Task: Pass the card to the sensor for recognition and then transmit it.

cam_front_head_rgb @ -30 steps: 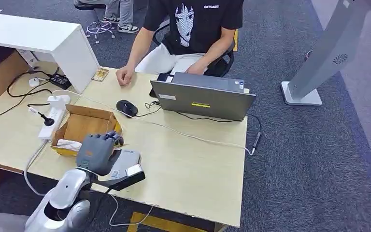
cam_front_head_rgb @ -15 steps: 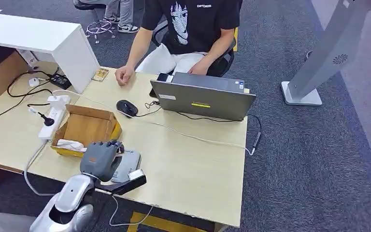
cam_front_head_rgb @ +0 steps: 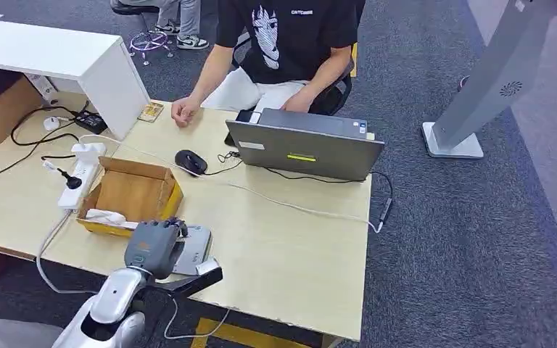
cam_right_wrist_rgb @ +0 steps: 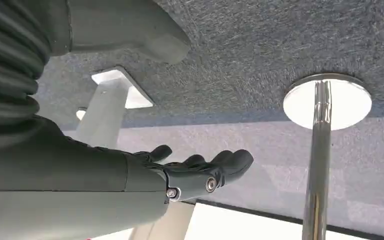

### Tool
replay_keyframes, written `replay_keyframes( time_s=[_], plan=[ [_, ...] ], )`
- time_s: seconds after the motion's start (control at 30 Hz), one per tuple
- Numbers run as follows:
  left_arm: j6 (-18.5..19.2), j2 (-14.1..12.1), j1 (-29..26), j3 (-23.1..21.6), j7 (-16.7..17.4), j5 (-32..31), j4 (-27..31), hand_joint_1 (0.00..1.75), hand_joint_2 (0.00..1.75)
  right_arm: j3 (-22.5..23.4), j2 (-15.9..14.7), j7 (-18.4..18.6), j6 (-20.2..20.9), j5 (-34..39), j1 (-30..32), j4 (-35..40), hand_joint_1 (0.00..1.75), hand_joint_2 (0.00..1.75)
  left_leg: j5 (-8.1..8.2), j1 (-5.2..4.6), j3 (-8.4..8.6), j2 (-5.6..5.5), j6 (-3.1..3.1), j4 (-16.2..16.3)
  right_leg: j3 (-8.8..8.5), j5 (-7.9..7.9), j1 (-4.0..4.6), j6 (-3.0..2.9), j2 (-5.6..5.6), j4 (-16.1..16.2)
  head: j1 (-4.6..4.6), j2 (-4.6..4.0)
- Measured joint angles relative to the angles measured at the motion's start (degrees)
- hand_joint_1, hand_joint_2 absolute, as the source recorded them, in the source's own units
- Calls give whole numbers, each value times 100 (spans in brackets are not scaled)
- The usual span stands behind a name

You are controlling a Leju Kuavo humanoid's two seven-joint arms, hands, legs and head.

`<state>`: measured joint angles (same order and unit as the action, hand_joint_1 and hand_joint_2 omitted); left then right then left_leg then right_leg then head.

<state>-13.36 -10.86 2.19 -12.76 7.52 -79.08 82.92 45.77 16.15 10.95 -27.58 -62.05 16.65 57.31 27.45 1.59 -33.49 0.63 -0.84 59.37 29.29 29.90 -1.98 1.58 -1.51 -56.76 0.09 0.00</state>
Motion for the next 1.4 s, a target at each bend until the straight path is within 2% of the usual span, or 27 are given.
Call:
replay_keyframes(
  time_s=[0.37, 1.4],
  plan=[
    [-48, 151, -111, 0, -2, -6, -343, 175, 175, 0, 0, 0, 0, -9, 1, 24, 0, 175, 0, 0, -1, 0, 0, 0, 0, 0, 0, 0, 0, 0, 0, 0],
    [-124, 494, -284, 0, -37, 227, -649, 175, 175, -2, 0, 0, 0, 0, -1, 24, 0, 175, 0, 0, 1, -5, 0, 0, -4, 0, 0, 1, -5, 0, 0, 0]
  ],
)
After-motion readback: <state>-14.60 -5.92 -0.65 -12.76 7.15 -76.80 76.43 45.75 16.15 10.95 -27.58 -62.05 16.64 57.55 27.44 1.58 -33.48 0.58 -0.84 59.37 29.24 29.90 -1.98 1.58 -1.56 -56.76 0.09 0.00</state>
